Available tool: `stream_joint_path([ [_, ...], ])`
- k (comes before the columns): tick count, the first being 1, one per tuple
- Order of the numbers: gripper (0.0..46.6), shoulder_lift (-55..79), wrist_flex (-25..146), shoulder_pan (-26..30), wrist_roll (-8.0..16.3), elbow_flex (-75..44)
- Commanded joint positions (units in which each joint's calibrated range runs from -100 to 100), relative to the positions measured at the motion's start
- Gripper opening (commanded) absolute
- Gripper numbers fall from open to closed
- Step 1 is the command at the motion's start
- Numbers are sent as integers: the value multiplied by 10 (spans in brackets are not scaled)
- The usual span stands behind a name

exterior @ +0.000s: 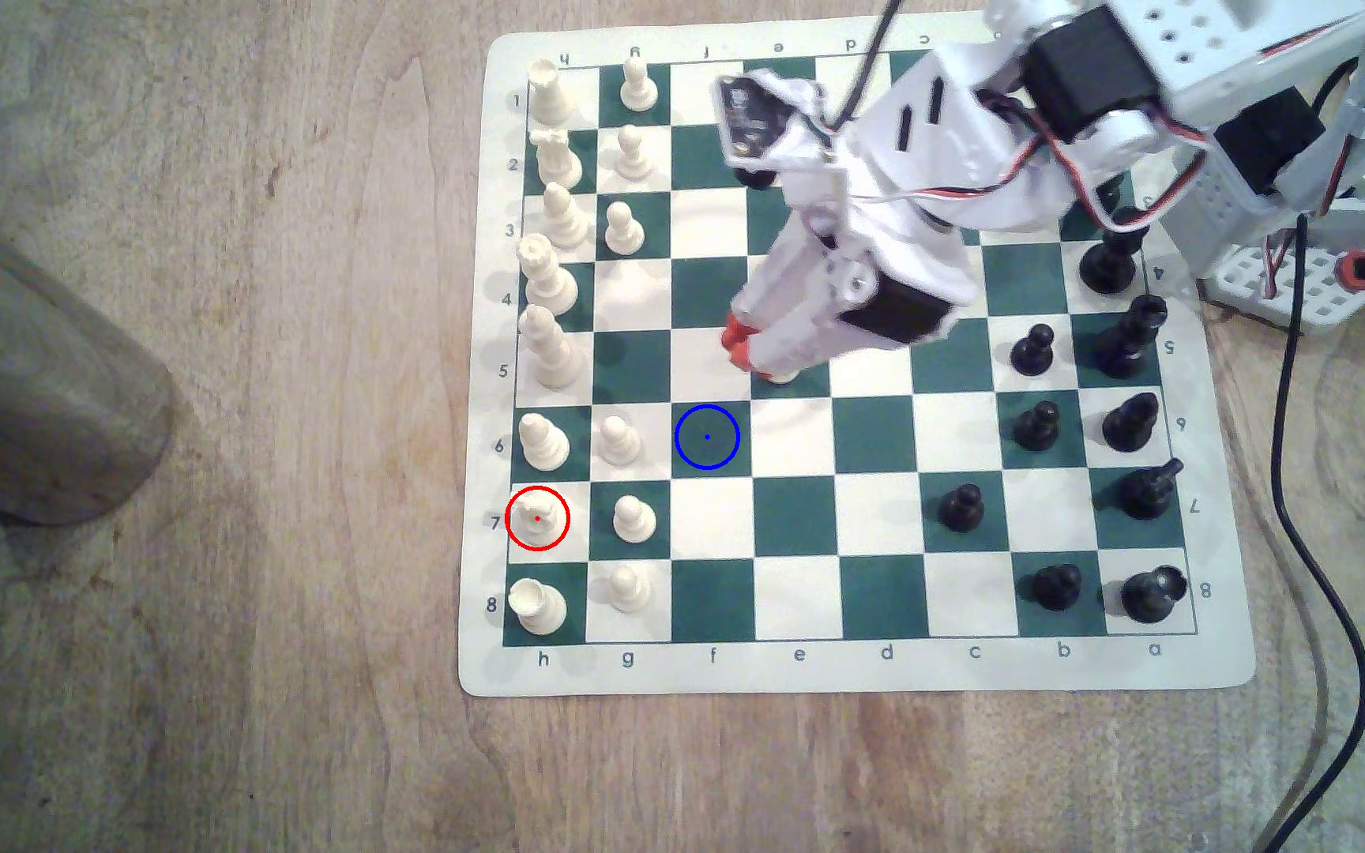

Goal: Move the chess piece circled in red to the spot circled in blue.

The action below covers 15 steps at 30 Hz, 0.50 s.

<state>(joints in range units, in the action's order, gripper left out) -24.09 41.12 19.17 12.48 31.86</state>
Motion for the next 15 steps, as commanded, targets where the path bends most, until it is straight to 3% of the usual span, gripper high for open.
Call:
stream_joint_path([
  [1, 63, 45, -28, -27, 12, -76],
  [15, 92, 300, -36, -18, 49, -312],
])
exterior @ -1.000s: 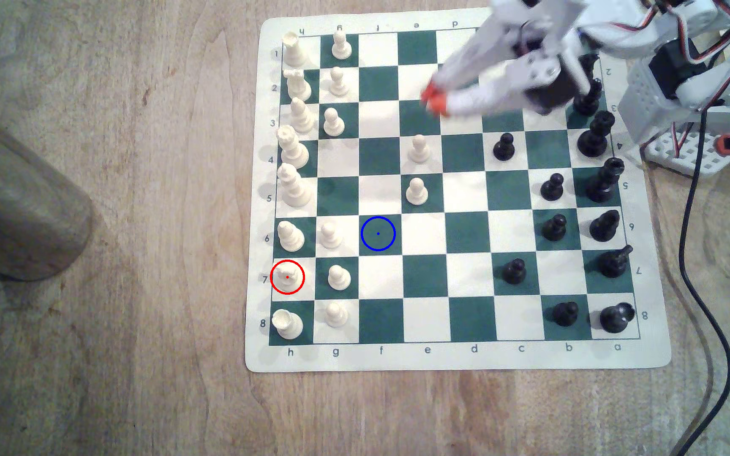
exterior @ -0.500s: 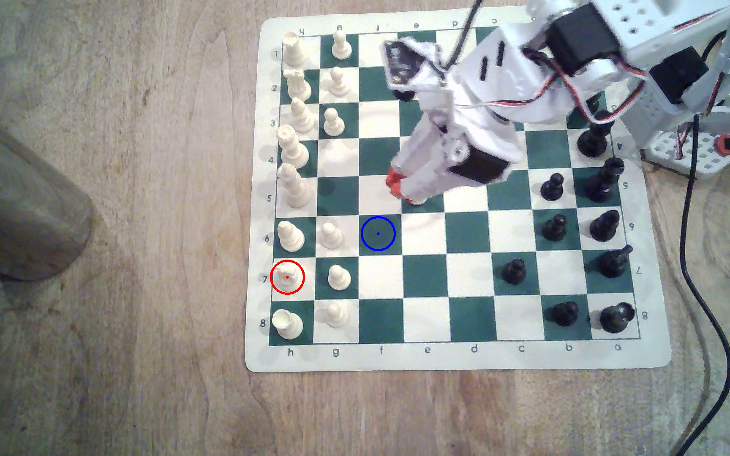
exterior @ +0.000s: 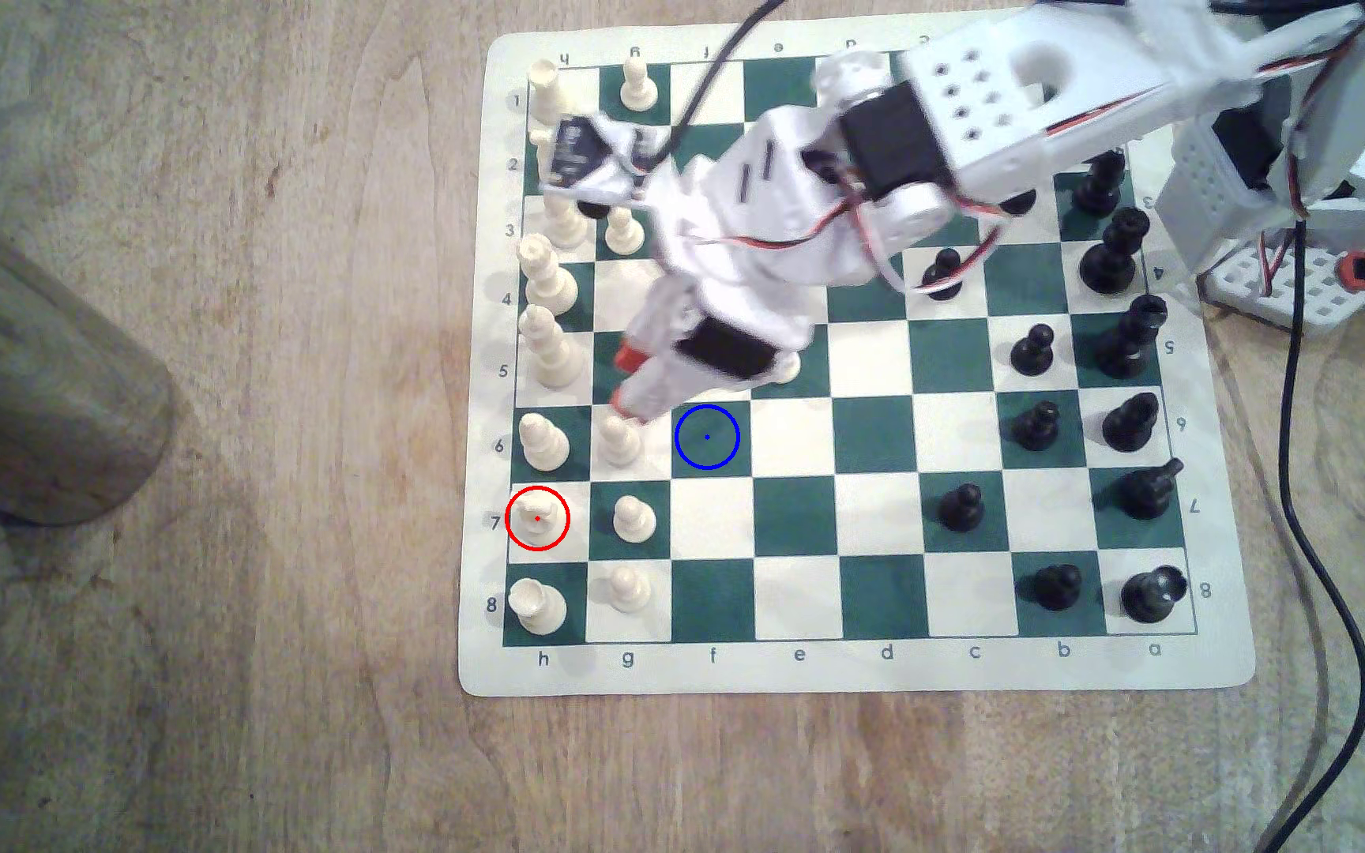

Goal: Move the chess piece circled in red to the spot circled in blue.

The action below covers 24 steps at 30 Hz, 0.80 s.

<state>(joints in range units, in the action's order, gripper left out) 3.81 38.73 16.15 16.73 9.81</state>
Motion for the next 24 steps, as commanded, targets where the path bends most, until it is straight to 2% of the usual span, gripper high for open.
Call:
stream_joint_path([
  [1, 92, 31, -12, 13, 8, -103],
  [14, 117, 161, 26, 31, 16, -301],
  [19, 79, 211, 54, 34, 18, -382],
  [24, 110, 246, 77, 35, 25, -440],
])
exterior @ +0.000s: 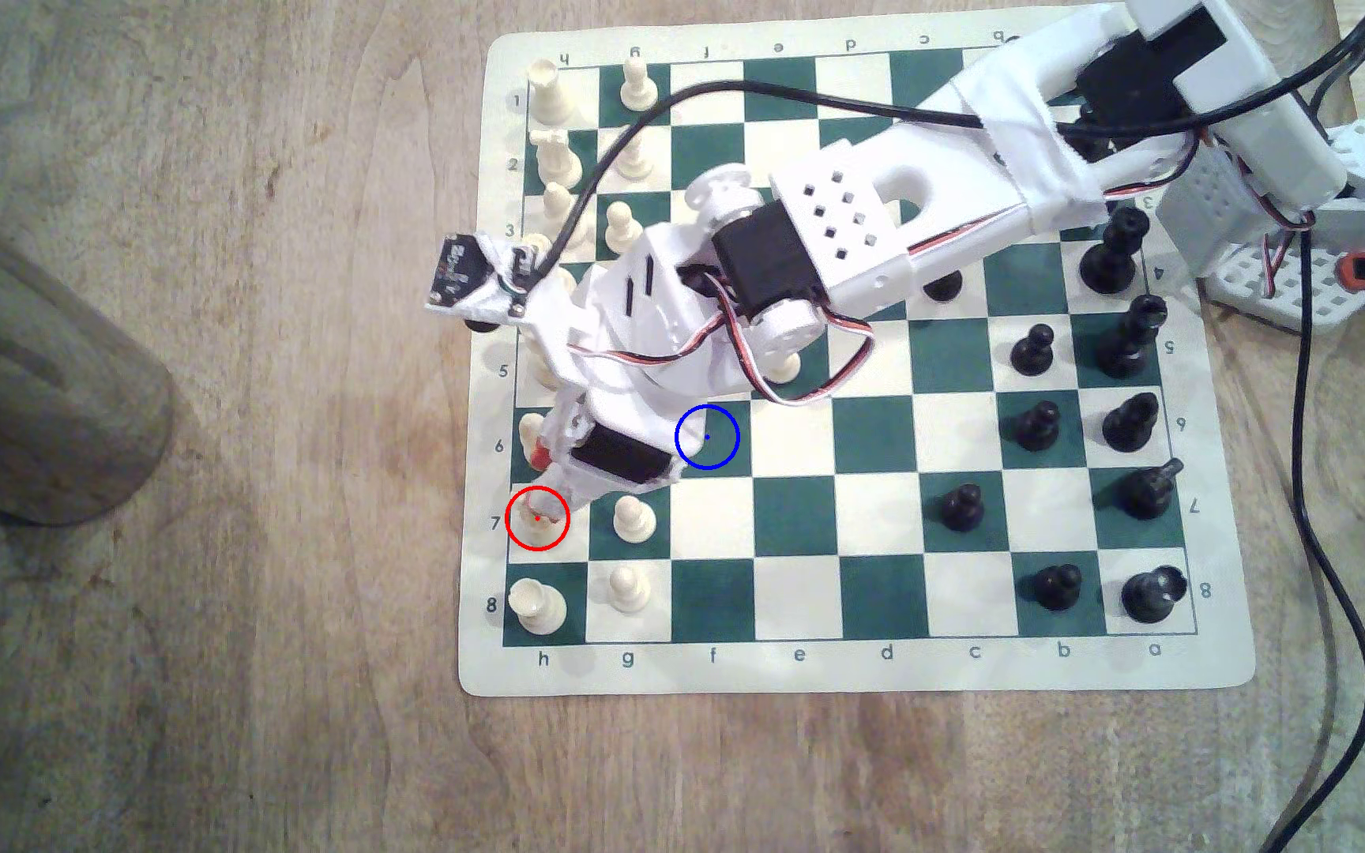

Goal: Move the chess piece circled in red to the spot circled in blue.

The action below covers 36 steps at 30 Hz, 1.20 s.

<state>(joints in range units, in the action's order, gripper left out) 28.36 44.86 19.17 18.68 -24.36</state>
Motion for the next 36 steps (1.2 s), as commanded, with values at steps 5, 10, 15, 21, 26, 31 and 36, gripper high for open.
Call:
stream_joint_path([
  [5, 110, 58, 36, 3, 8, -180],
  [10, 96, 81, 37, 0, 7, -202],
  [15, 98, 90, 34, -4, 8, -206],
  [21, 102, 106, 34, -4, 6, -217],
  [26, 104, 125, 34, -8, 5, -238],
  [31, 106, 135, 35, -8, 5, -256],
  [36, 107, 148, 35, -8, 4, -270],
])
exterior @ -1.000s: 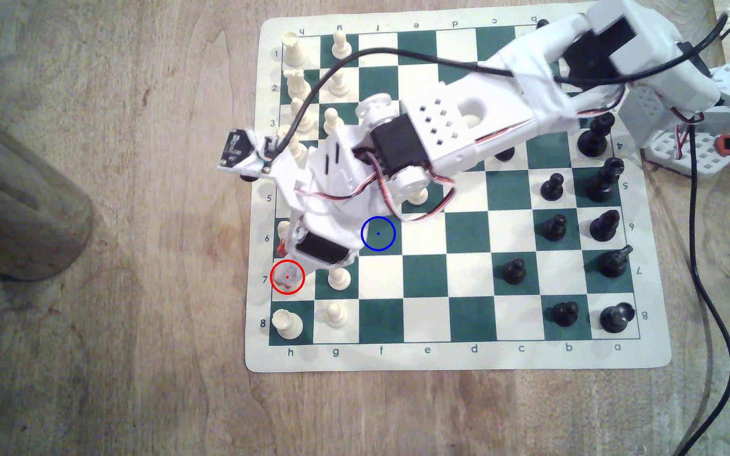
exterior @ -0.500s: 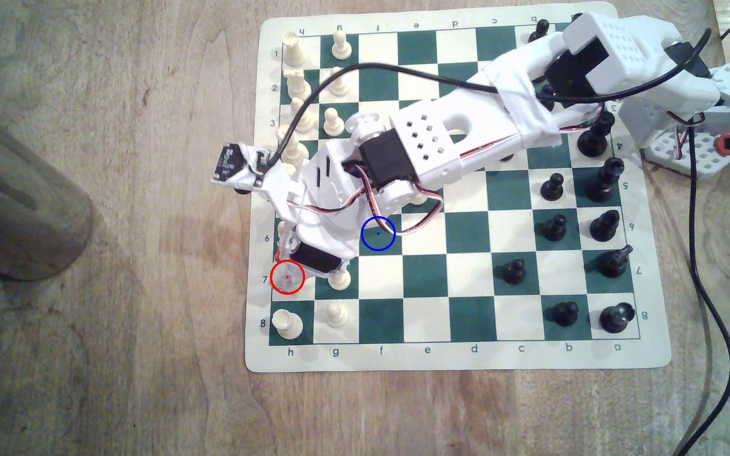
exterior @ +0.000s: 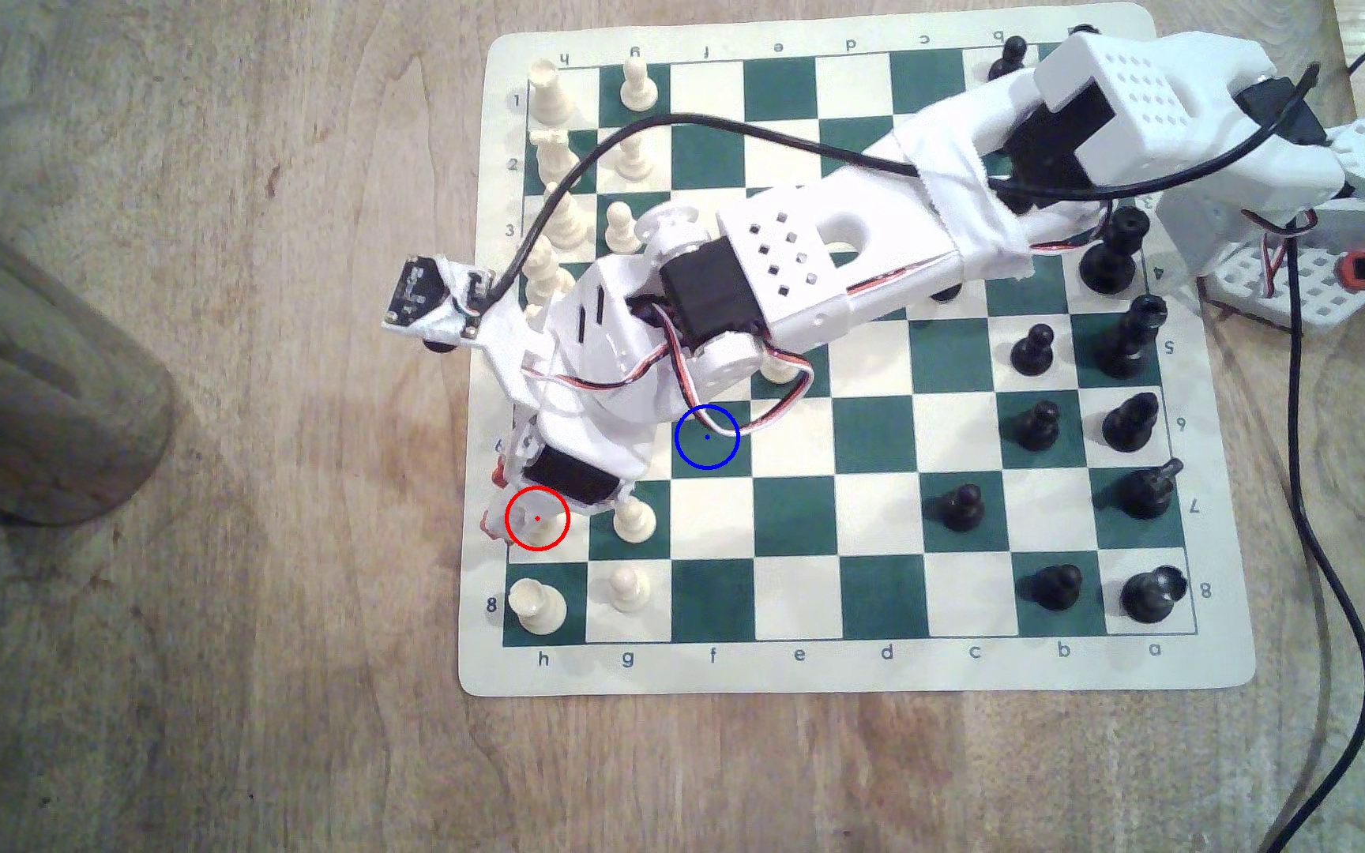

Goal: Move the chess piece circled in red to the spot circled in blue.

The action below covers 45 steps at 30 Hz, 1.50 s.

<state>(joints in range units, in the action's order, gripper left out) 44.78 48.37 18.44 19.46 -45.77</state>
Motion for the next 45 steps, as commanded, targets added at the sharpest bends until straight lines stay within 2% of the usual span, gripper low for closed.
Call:
stream_joint_path([
  [1, 107, -15, 0, -1, -4, -57],
  [14, 107, 3, 0, -1, -4, -74],
  [17, 84, 5, 0, -2, -4, -74],
  [22, 80, 10, 0, -2, -4, -75],
  [27, 55, 11, -1, -1, -4, -77],
  [32, 5, 15, -2, -1, -6, -86],
  [40, 3, 15, 6, 1, -10, -112],
  [45, 4, -34, 8, -14, -19, -113],
])
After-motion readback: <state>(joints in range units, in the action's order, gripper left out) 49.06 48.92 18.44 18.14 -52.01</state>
